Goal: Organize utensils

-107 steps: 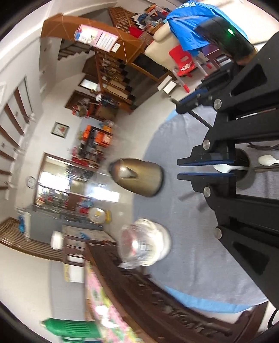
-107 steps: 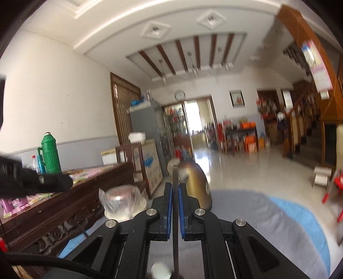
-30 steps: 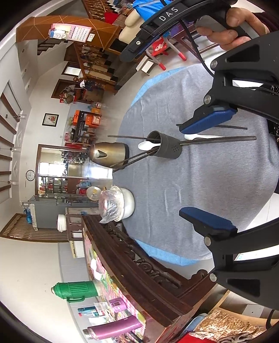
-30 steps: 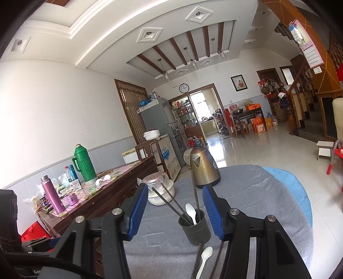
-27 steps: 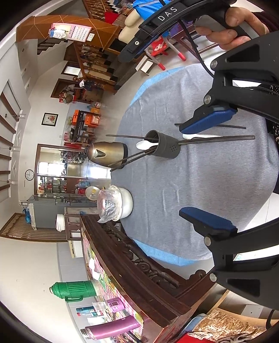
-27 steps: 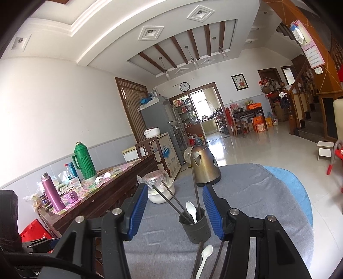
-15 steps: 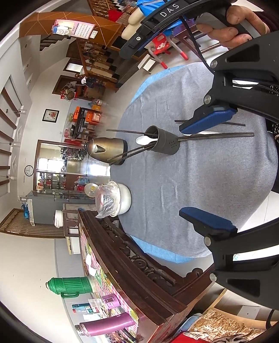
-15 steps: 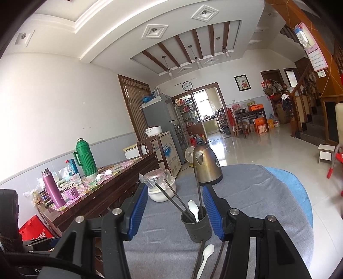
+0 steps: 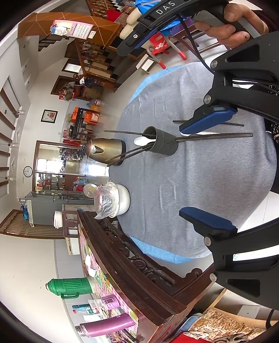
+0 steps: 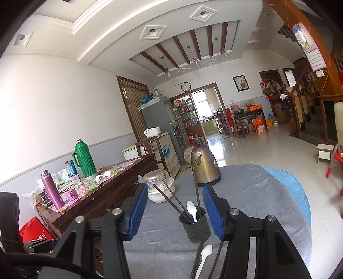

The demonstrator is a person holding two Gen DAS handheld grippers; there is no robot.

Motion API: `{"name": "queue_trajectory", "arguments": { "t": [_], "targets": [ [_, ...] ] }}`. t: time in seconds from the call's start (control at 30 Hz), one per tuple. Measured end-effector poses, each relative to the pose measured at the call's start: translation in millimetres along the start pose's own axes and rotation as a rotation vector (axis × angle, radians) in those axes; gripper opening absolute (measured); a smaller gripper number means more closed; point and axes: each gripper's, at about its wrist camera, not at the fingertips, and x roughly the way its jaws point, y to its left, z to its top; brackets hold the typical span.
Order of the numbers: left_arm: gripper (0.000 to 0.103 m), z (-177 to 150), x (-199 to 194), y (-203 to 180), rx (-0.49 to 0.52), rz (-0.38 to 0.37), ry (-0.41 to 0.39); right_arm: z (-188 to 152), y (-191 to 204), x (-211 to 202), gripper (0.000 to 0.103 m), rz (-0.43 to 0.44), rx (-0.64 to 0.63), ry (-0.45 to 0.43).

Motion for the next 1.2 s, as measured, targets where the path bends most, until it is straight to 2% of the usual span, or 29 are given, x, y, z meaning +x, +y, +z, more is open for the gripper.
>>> {"name": "queue_trajectory", "arguments": {
  "t": [0.3,0.73,0.93,1.2],
  "targets": [
    [0.071,-1.1,2.8,-2.0,0.002,0.003,0.014,-0.9,-1.7,-1.4,0.057,-0.005,0.001,-0.001],
    [0.071,-4.2,12.8,-2.3,0.01,0.002,0.041,-7.5,-8.4,2.6,0.057,-0.008,-0.008,0.052],
    [0.071,-9.2,32.6,6.3,-0.003,0.002,0.072,-19.5,-24.5,20.5,0.057,0.003,0.01,0.169],
    [0.071,-18.6,58.3,15.5,-0.04,-0.02,0.141,-44.1,-56.0,52.2,0.057,-0.03,0.084,0.334]
  ]
}}
